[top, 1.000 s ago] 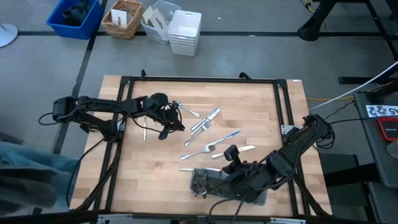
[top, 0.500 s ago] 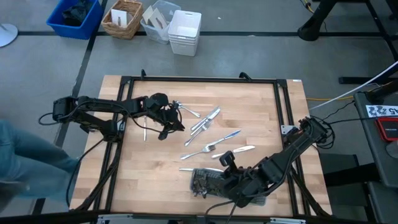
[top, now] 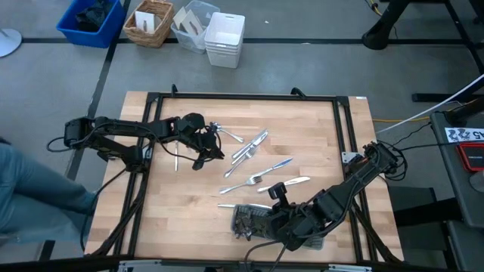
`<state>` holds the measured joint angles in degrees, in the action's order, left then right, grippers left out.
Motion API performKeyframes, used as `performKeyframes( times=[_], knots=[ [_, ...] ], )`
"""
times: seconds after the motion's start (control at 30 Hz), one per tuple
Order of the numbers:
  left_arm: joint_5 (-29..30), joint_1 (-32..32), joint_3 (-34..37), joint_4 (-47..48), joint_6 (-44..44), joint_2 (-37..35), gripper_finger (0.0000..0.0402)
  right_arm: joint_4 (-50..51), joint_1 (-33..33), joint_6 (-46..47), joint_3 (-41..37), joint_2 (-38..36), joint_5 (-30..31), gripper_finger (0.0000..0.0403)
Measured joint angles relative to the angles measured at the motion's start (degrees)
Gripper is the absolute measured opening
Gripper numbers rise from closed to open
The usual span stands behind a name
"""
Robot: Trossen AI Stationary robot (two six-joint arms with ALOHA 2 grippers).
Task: Sort silverware
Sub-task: Put the fork into the gray silverware rack, then put the spoon into the gray silverware rack
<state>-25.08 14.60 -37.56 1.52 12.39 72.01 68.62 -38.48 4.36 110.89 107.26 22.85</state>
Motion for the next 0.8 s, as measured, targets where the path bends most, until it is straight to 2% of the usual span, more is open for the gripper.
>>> performKeyframes(
  times=[0.23, 0.47, 0.8],
  knots=[
    [0.0, 0.0, 0.0, 0.0, 0.0, 0.0, 0.0040, 0.0, 0.0, 1.3, 0.0, 0.0, 0.0, 0.0024],
    [0.0, 0.0, 0.0, 0.0, 0.0, 0.0, 0.0040, 0.0, 0.6, 1.4, 0.0, 0.0, 0.0, 0.0055],
    [0.1, 0.0, 0.0, 1.2, -2.1, 0.0, 0.0040, 0.5, 0.7, 1.0, 0.0, -0.1, 0.3, 0.0073]
  ],
)
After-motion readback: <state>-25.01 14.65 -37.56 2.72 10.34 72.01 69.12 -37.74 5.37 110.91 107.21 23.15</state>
